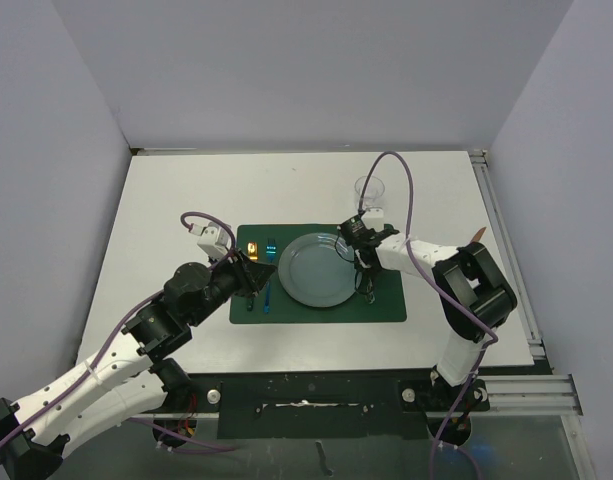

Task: Set the dinner table for one person
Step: Place the spoon on the napkin.

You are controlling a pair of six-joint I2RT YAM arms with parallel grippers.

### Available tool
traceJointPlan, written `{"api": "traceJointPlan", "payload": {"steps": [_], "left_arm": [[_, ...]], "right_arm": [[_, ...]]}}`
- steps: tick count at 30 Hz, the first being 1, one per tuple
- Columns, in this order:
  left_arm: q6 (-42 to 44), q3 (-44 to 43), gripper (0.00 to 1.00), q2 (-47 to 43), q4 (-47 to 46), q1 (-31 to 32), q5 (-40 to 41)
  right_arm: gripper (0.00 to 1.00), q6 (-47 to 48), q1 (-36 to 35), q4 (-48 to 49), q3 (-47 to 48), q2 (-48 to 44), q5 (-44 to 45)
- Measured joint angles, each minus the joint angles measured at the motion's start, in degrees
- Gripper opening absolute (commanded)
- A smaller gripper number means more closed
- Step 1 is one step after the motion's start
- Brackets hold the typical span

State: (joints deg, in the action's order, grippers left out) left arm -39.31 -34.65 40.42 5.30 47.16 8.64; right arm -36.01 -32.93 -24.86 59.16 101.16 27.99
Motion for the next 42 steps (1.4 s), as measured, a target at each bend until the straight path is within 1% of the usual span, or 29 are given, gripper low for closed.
{"api": "traceJointPlan", "payload": {"steps": [7, 11, 16, 34, 37, 42], "left_arm": [[0.20, 0.00, 0.21, 0.00, 0.02, 0.00, 0.17], [0.52, 0.00, 0.21, 0.00, 0.04, 0.00, 0.17], [0.59, 0.00, 0.21, 0.00, 0.04, 0.00, 0.17], [0.57, 0.00, 0.21, 0.04, 0.04, 0.00, 0.17], [0.57, 0.00, 0.21, 0.35, 0.02, 0.00, 0.15], [0.55, 0.02, 0.21, 0.94, 0.00, 0.00, 0.13]], "right_arm": [[0.01, 0.68, 0.28, -0.04, 0.76, 0.74, -0.07], [0.12, 0.94, 0.28, -0.04, 0.81, 0.79, -0.09], [0.20, 1.09, 0.28, 0.00, 0.87, 0.85, 0.00], [0.20, 1.03, 0.28, -1.03, 1.01, 0.35, -0.28], [0.20, 1.05, 0.28, -2.60, 1.77, -0.92, -0.57], [0.20, 1.09, 0.28, -4.63, 3.80, -6.47, -0.52]]}}
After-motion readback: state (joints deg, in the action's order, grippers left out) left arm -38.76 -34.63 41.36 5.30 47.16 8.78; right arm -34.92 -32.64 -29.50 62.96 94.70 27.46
